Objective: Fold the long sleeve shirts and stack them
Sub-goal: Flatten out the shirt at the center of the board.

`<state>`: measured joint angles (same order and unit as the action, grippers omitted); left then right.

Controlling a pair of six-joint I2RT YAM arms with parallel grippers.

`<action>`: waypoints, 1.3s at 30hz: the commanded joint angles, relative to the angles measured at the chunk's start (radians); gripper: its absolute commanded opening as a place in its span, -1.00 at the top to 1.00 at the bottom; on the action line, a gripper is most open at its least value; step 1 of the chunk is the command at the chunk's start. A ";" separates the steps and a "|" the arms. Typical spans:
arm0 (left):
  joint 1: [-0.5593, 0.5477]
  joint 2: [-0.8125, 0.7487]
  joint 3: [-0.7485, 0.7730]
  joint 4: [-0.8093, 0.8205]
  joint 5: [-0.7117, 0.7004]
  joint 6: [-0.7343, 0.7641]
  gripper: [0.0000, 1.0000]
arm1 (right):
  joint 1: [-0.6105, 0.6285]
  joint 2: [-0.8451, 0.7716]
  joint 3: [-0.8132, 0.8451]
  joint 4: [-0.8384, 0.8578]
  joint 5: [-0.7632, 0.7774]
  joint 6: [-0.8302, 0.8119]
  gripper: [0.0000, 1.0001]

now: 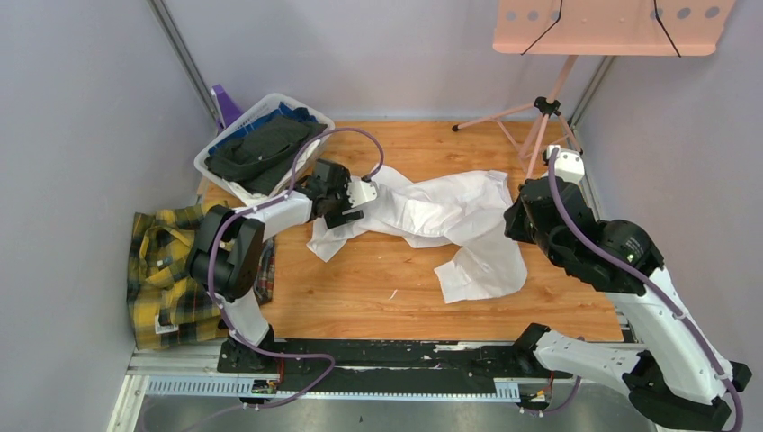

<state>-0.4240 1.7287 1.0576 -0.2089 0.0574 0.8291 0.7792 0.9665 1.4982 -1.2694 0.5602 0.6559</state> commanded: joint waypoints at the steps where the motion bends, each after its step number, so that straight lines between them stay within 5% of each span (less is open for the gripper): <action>1: -0.005 0.015 0.031 0.154 -0.071 0.009 -0.81 | -0.011 -0.008 0.097 -0.043 0.059 -0.029 1.00; 9: -0.010 -0.100 0.101 -0.007 0.204 -0.007 -1.00 | -0.011 0.027 0.164 -0.034 0.059 -0.083 1.00; 17: -0.025 0.037 0.140 0.052 0.058 0.133 -1.00 | -0.014 0.049 0.158 0.000 0.091 -0.099 1.00; 27: -0.024 0.199 0.250 -0.016 0.047 0.160 -1.00 | -0.036 0.064 0.198 0.016 0.109 -0.134 1.00; 30: -0.024 0.206 0.248 -0.006 0.055 0.157 -0.81 | -0.037 0.060 0.199 0.024 0.104 -0.136 1.00; 35: -0.021 0.155 0.265 -0.025 0.033 0.117 -0.05 | -0.041 0.060 0.209 0.033 0.101 -0.146 1.00; 39: -0.015 0.100 0.273 -0.065 0.045 0.084 0.33 | -0.041 0.060 0.219 0.041 0.099 -0.148 1.00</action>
<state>-0.4442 1.9240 1.2861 -0.2356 0.0917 0.9524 0.7425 1.0336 1.6711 -1.2812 0.6388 0.5373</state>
